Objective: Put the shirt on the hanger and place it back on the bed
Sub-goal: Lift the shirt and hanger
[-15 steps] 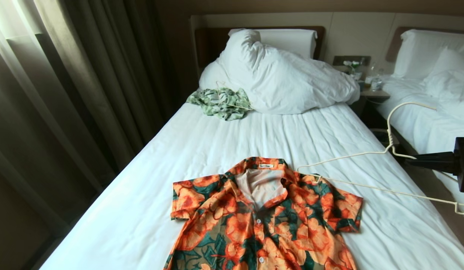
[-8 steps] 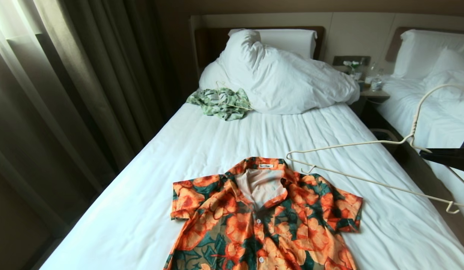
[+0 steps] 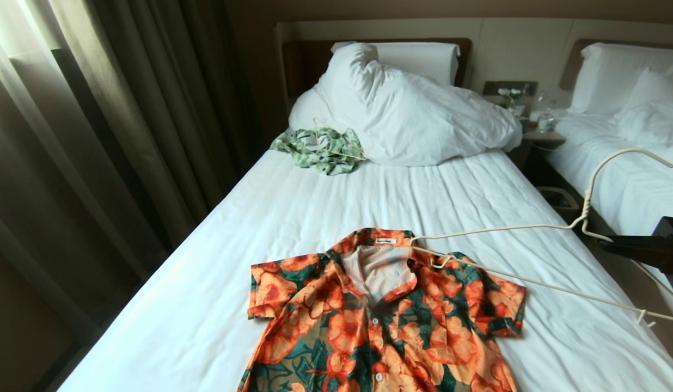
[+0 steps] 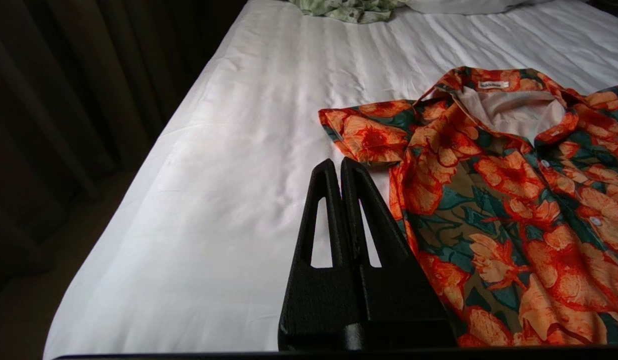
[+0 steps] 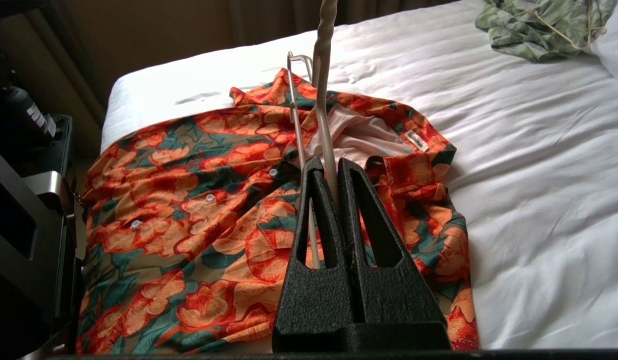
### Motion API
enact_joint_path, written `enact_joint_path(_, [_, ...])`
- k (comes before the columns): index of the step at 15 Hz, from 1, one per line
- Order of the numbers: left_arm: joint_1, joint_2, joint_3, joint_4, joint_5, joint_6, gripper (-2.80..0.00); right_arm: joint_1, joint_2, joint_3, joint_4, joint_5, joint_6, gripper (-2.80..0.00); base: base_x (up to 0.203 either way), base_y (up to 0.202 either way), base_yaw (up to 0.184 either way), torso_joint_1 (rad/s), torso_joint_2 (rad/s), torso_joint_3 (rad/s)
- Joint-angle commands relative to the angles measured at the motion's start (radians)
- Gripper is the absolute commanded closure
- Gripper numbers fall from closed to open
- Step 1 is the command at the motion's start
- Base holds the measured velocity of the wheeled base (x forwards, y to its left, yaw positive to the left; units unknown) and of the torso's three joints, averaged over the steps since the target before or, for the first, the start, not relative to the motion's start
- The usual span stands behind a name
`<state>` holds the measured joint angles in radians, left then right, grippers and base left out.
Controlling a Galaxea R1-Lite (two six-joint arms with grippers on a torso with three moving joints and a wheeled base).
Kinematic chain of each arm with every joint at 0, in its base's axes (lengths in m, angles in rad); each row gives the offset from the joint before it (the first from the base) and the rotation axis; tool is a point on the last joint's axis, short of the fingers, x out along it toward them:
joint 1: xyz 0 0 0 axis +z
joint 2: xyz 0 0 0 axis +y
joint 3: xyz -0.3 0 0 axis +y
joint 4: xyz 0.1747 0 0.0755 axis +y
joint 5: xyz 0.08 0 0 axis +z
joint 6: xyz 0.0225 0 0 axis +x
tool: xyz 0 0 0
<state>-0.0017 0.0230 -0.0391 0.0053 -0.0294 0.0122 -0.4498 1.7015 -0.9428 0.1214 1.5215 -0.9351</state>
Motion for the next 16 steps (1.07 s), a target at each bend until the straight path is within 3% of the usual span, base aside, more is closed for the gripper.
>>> enact_joint_path(1, [0.000,0.098,-0.055,0.000,-0.014,-0.007,0.00,0.000,-0.012,0.008,0.002,0.009,-0.005,0.00,0.000,0.000,0.000,0.000,0.00,0.000])
enact_joint_path(7, [-0.067,0.788,-0.268,-0.033,-0.217,-0.063,0.00,-0.037,-0.057,0.075,0.000,0.009,-0.005,0.00,0.000,0.000,0.000,0.000,0.00,0.000])
enact_joint_path(12, [-0.204,1.342,-0.388,-0.322,-0.287,-0.090,0.00,-0.074,-0.062,0.072,0.000,0.009,-0.005,0.00,0.000,0.000,0.000,0.000,0.00,0.000])
enact_joint_path(16, [-0.289,1.627,-0.548,-0.431,-0.320,-0.134,0.00,-0.099,-0.039,0.049,0.000,0.009,-0.004,0.00,0.000,0.000,0.000,0.000,0.00,0.000])
